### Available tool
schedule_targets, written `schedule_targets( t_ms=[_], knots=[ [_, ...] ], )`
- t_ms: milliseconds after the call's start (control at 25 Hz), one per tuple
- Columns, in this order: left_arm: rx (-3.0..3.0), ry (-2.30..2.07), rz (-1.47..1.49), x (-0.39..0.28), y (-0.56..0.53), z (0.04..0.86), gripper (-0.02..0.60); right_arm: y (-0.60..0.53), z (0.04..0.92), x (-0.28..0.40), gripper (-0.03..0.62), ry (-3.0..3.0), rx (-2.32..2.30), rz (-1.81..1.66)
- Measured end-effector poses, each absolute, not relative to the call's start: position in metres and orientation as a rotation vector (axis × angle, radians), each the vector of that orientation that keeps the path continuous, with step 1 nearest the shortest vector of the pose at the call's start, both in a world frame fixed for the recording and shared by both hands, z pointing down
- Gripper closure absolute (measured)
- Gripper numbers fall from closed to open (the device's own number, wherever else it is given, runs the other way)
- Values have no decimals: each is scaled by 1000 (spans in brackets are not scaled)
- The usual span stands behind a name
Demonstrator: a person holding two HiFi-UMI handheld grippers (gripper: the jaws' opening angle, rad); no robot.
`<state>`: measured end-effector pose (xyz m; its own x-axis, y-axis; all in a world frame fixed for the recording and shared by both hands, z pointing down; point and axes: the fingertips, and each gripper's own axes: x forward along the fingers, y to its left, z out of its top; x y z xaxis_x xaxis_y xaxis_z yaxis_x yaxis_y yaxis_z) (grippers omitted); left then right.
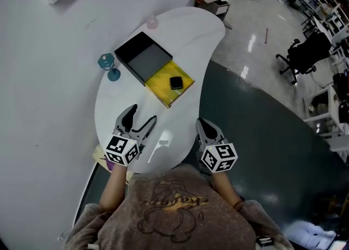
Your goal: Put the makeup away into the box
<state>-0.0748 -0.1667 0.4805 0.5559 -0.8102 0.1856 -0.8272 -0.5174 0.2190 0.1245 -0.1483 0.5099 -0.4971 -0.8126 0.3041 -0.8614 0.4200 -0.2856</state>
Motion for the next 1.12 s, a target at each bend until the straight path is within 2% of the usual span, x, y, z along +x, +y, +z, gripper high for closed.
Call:
schedule_targets(
  t_ms=[240, 280, 360, 400, 560, 720, 1120],
  knots=[
    [2508, -1373, 96, -78, -164, 486, 225, -146, 511, 123, 592, -2542, 1495, 606],
    [2508, -1374, 105, -77, -163, 487, 240, -146, 512, 123, 592, -2542, 1494, 605],
    [2510, -1374, 121, -76, -160, 490, 346, -146, 513, 122, 592, -2541, 1492, 604],
    [2510, -1373, 124, -75, -158, 491, 372, -145, 513, 122, 592, -2541, 1491, 604],
    [2509, -1371, 120, -72, -155, 491, 459, -144, 513, 125, 592, -2536, 1497, 605],
    [2502, -1392, 129, -76, -155, 491, 516, -143, 513, 128, 592, -2531, 1503, 602],
    [2460, -1443, 114, -85, -159, 499, 551, -141, 519, 129, 592, -2530, 1493, 540]
  ],
)
